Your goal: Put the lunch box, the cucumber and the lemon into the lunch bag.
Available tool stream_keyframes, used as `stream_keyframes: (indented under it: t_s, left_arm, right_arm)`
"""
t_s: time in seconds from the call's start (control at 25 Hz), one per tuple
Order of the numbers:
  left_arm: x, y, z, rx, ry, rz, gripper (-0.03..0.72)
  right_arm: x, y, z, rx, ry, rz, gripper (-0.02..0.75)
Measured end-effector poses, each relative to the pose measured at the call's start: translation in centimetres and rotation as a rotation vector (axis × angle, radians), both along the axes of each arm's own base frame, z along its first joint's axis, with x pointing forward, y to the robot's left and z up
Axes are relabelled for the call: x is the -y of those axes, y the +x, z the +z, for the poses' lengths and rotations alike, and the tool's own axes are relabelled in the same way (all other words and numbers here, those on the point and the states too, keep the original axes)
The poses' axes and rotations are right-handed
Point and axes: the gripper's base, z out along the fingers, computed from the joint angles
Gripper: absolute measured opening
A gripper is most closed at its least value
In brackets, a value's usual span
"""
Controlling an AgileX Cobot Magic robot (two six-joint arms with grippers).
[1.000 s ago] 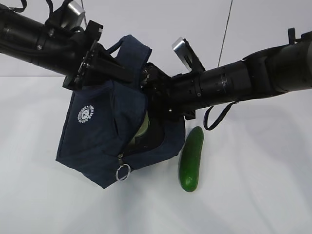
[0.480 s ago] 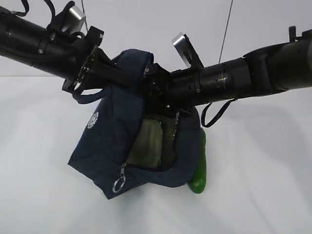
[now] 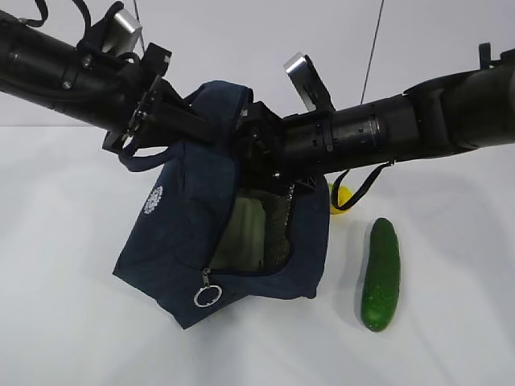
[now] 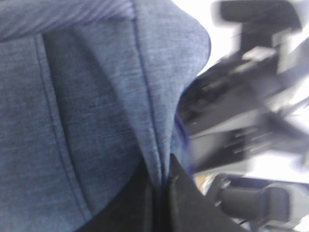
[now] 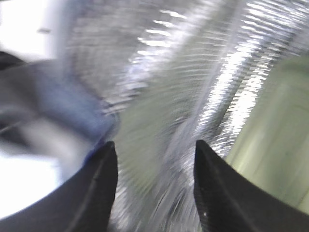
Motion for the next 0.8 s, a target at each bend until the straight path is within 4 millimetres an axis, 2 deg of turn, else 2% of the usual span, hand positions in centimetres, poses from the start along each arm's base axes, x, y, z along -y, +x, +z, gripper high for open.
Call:
stream_keyframes:
  t_s: [0.24, 0.4, 0.6, 0.8]
  left_arm:
    - [-0.3, -0.1, -0.2, 0.006, 0.039, -0.026, -0.003]
    - [-1.3, 0.0, -0.7, -0.007, 0.101, -0.026, -0.003]
    - [-2.8, 0.2, -1.4, -0.036, 0.194, -0.014, -0.003]
    - [-3.8, 0.2, -1.9, -0.061, 0.263, -0.016, -0.003]
  right_arm:
    - [1.4, 0.0, 0.4, 0.015, 0.047, 0.066, 0.372]
    - [2.7, 0.0, 0.9, 0.056, 0.090, 0.133, 0.372]
    - [3.5, -0.4, 0.4, 0.052, 0.023, 0.203, 0.372]
    - [3.6, -0.1, 1.0, 0.028, -0.071, 0.261, 0.372]
